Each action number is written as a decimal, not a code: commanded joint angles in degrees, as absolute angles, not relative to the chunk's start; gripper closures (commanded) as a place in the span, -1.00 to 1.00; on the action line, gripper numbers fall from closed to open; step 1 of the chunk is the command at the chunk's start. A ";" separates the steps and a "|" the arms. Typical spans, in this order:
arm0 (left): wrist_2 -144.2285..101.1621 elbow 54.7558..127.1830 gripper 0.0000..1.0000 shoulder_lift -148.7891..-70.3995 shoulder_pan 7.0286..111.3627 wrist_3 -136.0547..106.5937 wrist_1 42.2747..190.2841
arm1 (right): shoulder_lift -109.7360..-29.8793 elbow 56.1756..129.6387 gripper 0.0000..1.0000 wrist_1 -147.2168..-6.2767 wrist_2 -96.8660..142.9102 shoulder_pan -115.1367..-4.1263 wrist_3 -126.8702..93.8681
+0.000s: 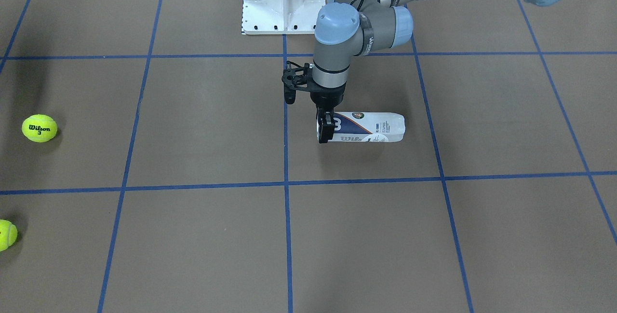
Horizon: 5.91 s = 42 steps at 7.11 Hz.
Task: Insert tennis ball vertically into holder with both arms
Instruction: 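Lift the can with the left gripper and rotate it upright, then hold the upright can with the left gripper while the right arm moves in, then lower the right gripper onto the nearer yellow tennis ball and grasp it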
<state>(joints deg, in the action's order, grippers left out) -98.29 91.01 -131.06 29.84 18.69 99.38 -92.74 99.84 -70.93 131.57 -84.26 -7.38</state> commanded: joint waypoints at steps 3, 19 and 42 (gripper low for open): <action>-109.13 96.15 -0.53 -134.82 36.12 12.35 105.94 | -92.81 99.76 -0.98 -71.01 131.57 -84.29 -7.47; -93.60 62.24 -0.53 -134.12 32.53 -25.76 204.07 | -91.93 99.84 -0.98 -71.02 131.57 -84.20 -7.73; -93.60 57.22 -0.61 -134.38 29.88 -22.59 208.56 | -101.60 99.86 -0.99 -49.24 112.33 -52.12 -40.70</action>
<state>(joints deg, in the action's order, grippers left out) -93.60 57.22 -134.39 29.89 -22.59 208.53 -100.84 101.27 -51.50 114.28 -53.28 -40.92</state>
